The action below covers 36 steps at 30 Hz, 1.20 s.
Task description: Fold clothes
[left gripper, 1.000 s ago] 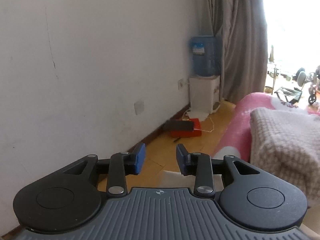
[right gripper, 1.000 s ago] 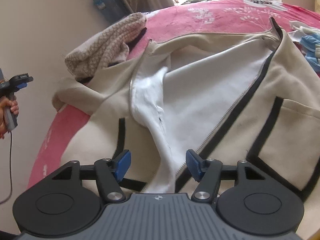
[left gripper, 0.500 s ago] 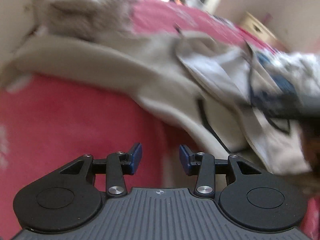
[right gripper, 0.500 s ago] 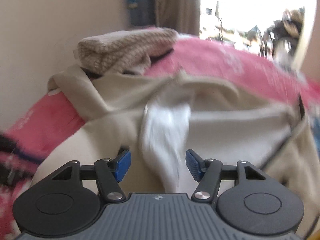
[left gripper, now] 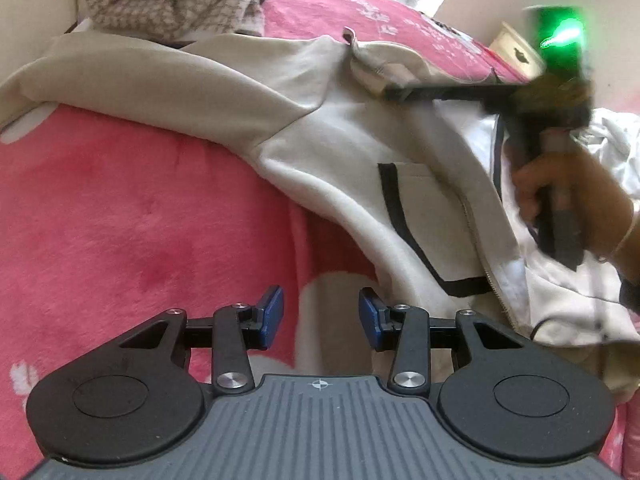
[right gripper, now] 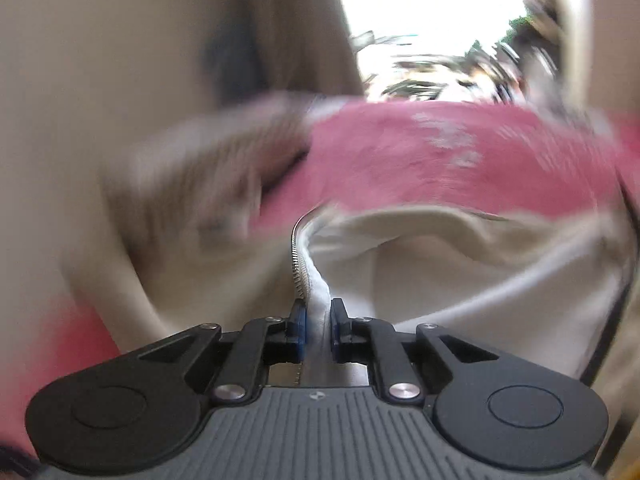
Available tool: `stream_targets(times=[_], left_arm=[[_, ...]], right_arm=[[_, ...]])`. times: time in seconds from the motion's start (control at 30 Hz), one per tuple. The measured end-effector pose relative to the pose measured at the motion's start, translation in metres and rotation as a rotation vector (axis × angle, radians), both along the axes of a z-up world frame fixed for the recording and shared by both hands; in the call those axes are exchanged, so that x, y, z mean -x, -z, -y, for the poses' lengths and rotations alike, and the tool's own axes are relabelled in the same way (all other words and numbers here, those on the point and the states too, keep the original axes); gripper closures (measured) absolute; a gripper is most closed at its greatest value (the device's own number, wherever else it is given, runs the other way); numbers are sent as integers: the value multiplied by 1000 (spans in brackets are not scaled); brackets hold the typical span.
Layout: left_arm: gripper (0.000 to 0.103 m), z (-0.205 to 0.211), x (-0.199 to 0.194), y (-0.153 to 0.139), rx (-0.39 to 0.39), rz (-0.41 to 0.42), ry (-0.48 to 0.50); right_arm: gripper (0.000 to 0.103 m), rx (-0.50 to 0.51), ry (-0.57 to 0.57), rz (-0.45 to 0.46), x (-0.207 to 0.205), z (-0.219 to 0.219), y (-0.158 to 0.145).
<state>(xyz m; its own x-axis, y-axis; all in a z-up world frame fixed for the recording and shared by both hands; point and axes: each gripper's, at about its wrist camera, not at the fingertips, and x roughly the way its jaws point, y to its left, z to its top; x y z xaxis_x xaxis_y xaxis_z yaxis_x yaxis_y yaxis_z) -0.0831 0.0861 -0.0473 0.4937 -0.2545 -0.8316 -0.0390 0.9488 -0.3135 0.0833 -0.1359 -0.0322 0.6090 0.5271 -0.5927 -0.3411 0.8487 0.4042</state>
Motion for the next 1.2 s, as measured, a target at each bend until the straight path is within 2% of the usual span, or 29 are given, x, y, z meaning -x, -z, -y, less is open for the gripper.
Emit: stream_targets(times=[0.07,0.17,0.23,0.3,0.37,0.4,0.47,0.5,0.53,0.67,0.7,0.77,0.8,0.87,0.9,0.97,1.0,1.03,1.07,1.1,1.2], left_arm=[[62,1,-1,1,3,3,27],[62,0,-4,1,2,3,72],[62,-2,-7,3,12,-4,93],[62,-4,-9,5,25,-15,106],[62,-4,-11,8,32,-30,109],[62,-4,-11,10,34,-36,111],[62,-4,-11,12,29,-43,120],[62,-4,-11,12,26,-45,123],[62,-4,-11,12,26,-48,124],[62,-2,-13,16,40,-64,101],[62,-2,-13,17,43,-65,96],[62,-3,-12,17,48,-65,87],[62,-3,-12,17,52,-68,82],[62,-5,-12,18,62,-75,76],[61,-6,-12,19,64,-77,77],[61,-7,-12,20,67,-81,80],[61,-7,-13,21,67,-82,81],[61,-7,-14,23,67,-83,83],[61,-7,-15,24,67,-84,84],[60,-7,-15,25,67,-84,86],[60,-7,-15,27,70,-81,95]], right_arm=[[90,-142,136,-62,-4,51,5],[88,-211,246,-249,-12,104,43],[85,-259,299,-336,-13,130,60],[67,-355,327,-350,-15,150,61],[52,-389,323,-288,-21,157,45],[45,-367,297,-244,-28,152,33],[40,-283,202,-166,-48,130,10],[34,-251,151,-148,-61,115,1],[33,-245,126,-172,-76,102,-3],[31,-290,178,-360,-129,69,-4],[31,-271,168,-348,-134,59,-9],[28,-135,92,-230,-129,25,-27],[21,-48,32,-171,-124,4,-34],[14,154,-96,-59,-109,-42,-36],[13,280,-146,0,-101,-67,-30],[14,533,-202,121,-87,-106,-8],[20,611,-194,135,-88,-115,5],[28,641,-172,114,-93,-114,17],[59,630,-139,78,-100,-108,26],[79,527,-87,34,-108,-87,27],[92,47,80,-45,-114,5,16]])
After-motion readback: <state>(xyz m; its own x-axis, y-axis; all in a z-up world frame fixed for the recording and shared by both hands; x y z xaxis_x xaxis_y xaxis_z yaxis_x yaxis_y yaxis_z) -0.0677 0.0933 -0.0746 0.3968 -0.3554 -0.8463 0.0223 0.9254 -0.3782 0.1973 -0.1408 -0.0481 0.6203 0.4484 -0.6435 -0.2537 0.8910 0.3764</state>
